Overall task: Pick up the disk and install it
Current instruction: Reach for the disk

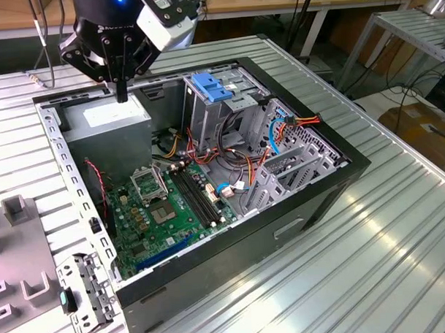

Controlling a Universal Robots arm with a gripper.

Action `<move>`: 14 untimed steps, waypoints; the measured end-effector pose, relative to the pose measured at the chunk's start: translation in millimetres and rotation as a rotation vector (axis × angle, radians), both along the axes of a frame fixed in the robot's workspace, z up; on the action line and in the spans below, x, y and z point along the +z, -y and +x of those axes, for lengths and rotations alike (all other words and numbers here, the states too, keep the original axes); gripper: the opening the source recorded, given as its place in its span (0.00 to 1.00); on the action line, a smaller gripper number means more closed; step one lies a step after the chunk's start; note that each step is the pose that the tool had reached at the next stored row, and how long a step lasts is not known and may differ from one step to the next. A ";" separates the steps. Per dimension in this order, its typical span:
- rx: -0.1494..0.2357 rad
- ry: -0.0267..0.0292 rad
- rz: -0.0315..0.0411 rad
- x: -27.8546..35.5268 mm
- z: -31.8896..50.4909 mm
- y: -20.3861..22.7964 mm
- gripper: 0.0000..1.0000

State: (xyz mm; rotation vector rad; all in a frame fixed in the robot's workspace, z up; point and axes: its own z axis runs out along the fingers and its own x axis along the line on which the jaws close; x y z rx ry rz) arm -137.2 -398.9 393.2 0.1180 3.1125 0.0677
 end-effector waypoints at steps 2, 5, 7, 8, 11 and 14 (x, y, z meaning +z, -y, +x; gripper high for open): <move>0.000 0.0000 0.0000 0.0 -0.6 0.0 0.11; 0.000 0.0000 0.0000 0.0 -1.3 0.0 0.11; 0.000 0.0000 0.0000 0.0 -2.0 0.0 0.11; 0.000 0.0000 0.0000 0.0 -2.5 0.0 0.11; 0.000 0.0000 0.0000 0.0 -3.5 0.0 0.11; 0.000 0.0000 0.0000 0.0 -4.4 0.0 0.11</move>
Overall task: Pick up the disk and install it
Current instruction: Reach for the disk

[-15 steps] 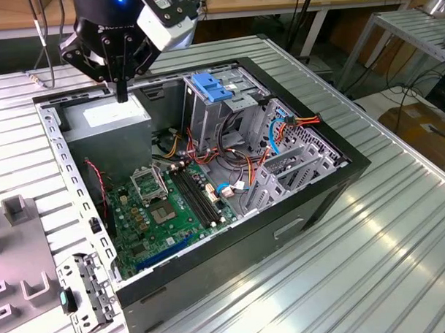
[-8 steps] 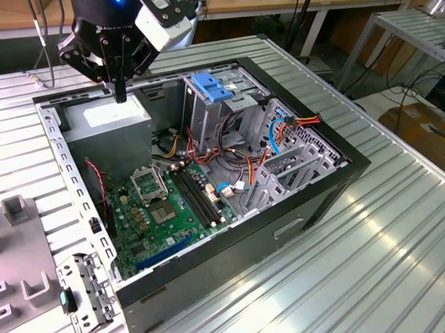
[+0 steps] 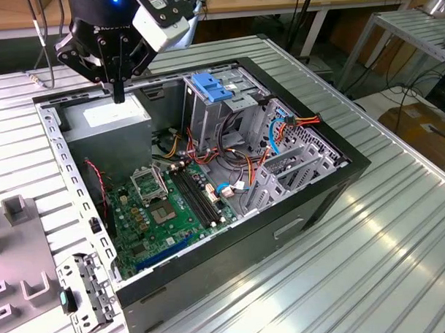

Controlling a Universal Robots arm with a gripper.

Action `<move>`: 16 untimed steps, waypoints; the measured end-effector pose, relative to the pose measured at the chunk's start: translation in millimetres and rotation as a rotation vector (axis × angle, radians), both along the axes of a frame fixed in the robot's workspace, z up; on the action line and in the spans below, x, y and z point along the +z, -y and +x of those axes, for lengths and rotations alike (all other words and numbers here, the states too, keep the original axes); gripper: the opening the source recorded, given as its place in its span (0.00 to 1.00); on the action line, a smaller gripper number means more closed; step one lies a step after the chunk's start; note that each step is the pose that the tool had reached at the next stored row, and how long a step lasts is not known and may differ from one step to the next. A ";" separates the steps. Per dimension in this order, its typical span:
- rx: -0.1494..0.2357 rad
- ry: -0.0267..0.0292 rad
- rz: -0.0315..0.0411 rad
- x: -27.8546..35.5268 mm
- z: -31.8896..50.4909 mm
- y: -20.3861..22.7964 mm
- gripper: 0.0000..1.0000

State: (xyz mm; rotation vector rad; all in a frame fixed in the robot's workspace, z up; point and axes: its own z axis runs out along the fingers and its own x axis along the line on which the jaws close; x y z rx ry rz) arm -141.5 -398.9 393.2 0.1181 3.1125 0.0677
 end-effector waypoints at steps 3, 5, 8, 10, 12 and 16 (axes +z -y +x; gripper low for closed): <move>0.000 0.0000 0.0000 0.0 -0.8 0.0 0.11; 0.000 0.0000 0.0000 0.0 -1.4 0.0 0.11; 0.000 0.0000 0.0000 0.0 -2.7 0.0 0.11; 0.000 0.0000 0.0000 0.0 -3.3 0.0 0.11; 0.000 0.0000 0.0000 -0.1 -4.1 0.0 0.11; 0.000 0.0000 0.0000 -0.1 -5.6 0.0 0.11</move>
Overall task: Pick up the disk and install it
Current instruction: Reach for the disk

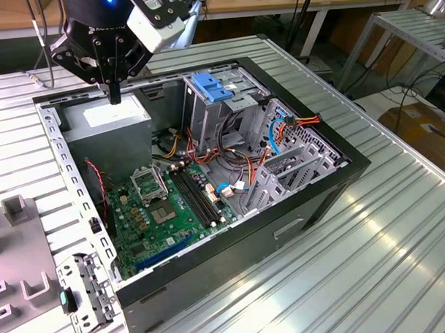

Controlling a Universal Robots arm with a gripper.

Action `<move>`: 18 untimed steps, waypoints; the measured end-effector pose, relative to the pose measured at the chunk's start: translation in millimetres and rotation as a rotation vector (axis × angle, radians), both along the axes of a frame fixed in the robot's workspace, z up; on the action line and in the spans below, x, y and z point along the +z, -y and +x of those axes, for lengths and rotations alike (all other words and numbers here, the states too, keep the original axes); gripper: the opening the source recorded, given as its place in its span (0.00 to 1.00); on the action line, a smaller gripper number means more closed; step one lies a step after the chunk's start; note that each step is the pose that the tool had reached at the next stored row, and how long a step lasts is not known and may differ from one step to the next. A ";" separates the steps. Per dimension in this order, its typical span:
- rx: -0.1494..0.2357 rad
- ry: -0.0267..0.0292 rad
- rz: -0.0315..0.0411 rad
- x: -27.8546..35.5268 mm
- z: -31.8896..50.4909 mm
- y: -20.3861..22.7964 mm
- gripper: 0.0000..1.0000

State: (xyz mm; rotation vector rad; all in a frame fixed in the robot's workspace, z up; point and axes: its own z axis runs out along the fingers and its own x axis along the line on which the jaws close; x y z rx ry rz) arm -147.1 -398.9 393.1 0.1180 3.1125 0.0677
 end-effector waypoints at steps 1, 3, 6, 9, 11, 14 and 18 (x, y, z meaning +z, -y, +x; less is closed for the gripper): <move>0.000 0.0000 0.0000 0.0 -0.3 0.0 0.11; 0.000 0.0000 0.0000 0.0 -1.1 0.0 0.11; 0.000 0.0000 -0.0001 0.0 -2.3 0.0 0.11; 0.000 0.0000 -0.0001 -0.1 -3.4 0.0 0.11; 0.000 0.0000 0.0000 -0.1 -4.1 0.0 0.11; 0.000 0.0000 0.0000 -0.1 -5.2 0.0 0.11; 0.000 0.0000 0.0000 -0.1 -6.8 0.0 0.11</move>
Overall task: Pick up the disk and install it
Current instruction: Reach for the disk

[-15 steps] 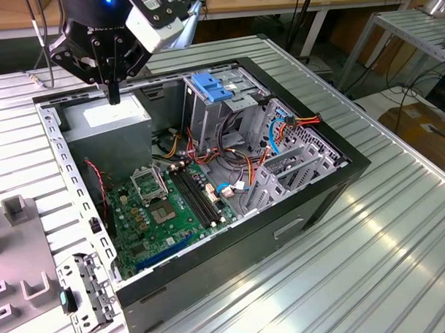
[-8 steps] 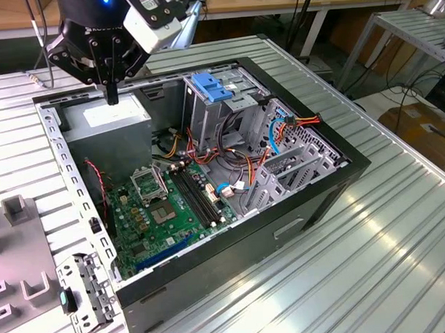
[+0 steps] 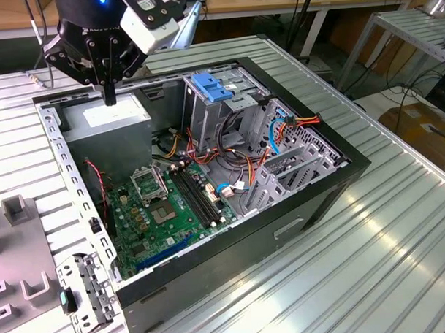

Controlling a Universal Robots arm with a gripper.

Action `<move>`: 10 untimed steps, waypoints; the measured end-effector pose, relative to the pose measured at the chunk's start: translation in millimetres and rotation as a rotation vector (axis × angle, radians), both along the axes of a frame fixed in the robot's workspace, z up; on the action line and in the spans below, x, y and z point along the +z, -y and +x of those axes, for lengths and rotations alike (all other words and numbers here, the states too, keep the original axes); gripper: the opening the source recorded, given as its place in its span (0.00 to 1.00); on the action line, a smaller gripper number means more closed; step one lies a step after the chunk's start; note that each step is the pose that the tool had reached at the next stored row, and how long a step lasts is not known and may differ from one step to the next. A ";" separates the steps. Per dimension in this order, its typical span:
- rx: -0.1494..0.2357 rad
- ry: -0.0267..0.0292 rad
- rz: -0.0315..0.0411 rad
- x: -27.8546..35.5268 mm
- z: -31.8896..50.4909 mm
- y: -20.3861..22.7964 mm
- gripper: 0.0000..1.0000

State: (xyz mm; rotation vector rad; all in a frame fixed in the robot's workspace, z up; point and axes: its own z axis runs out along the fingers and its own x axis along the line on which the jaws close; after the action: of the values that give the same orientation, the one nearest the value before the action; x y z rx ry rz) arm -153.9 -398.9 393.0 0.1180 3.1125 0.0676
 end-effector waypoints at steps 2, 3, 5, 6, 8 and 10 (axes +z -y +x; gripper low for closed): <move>0.000 0.0000 0.0000 0.0 -0.9 0.0 0.11; 0.000 0.0000 0.0000 0.0 -1.2 0.0 0.11; 0.000 0.0000 0.0000 0.0 -2.3 0.0 0.11; 0.000 0.0000 0.0000 0.0 -2.6 0.0 0.11; 0.000 0.0000 0.0000 0.0 -3.3 0.0 0.11; 0.000 0.0000 0.0000 0.0 -4.2 0.0 0.11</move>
State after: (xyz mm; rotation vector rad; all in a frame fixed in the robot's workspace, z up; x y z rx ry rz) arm -158.2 -398.9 393.0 0.1179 3.1125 0.0677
